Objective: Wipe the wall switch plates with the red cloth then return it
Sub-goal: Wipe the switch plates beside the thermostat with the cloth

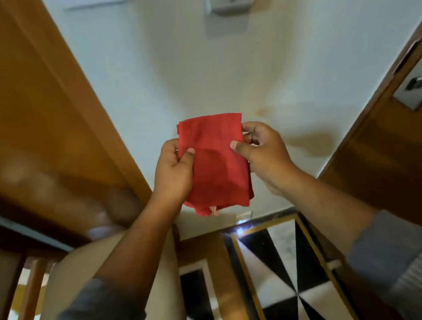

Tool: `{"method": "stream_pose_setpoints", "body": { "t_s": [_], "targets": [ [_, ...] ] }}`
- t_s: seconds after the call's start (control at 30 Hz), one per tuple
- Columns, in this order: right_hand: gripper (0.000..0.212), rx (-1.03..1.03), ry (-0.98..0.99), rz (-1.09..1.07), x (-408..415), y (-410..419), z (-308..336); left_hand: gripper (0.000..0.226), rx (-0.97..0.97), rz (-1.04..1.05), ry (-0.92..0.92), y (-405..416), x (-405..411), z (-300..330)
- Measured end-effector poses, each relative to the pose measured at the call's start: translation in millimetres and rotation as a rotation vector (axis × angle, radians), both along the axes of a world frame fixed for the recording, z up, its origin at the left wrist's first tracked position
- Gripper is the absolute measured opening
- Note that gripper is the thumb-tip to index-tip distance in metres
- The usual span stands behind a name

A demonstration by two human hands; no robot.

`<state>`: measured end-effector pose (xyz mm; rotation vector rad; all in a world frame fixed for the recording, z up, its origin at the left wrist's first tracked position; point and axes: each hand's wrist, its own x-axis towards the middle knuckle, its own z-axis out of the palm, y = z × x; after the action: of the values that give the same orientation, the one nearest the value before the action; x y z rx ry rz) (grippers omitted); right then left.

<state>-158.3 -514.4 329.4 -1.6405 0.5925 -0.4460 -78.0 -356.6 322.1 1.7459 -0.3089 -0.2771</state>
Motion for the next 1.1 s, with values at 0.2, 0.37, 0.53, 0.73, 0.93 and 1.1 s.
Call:
{"method": "stream_pose_setpoints", "body": {
  "t_s": [0.2,0.37,0.53,0.73,0.93,1.1],
  "targets": [
    [0.028,-0.112,-0.145,-0.024,-12.4,-62.2,87.3,0.014,-0.071,-0.002,-0.112,-63.6,-12.3,87.0],
    [0.032,-0.245,-0.296,-0.084,-4.3,-99.8,157.5,0.010,-0.117,-0.011,-0.265,-101.4,1.6,156.8],
    [0.035,-0.407,-0.378,-0.178,3.4,-126.8,189.4,0.011,-0.127,0.000,-0.399,-141.4,11.3,200.0],
    [0.036,-0.572,-0.492,-0.344,16.3,-172.2,187.7,0.029,-0.082,0.070,-0.477,-203.7,15.2,207.4],
    [0.022,-1.021,-0.595,-0.309,48.5,-232.5,179.7,0.038,-0.070,0.191,-0.544,-250.7,26.1,204.2],
    [0.031,-1.262,-0.532,-0.313,77.7,-262.1,182.6,0.037,0.024,0.287,-0.589,-259.7,42.8,204.1]
  ]
}}
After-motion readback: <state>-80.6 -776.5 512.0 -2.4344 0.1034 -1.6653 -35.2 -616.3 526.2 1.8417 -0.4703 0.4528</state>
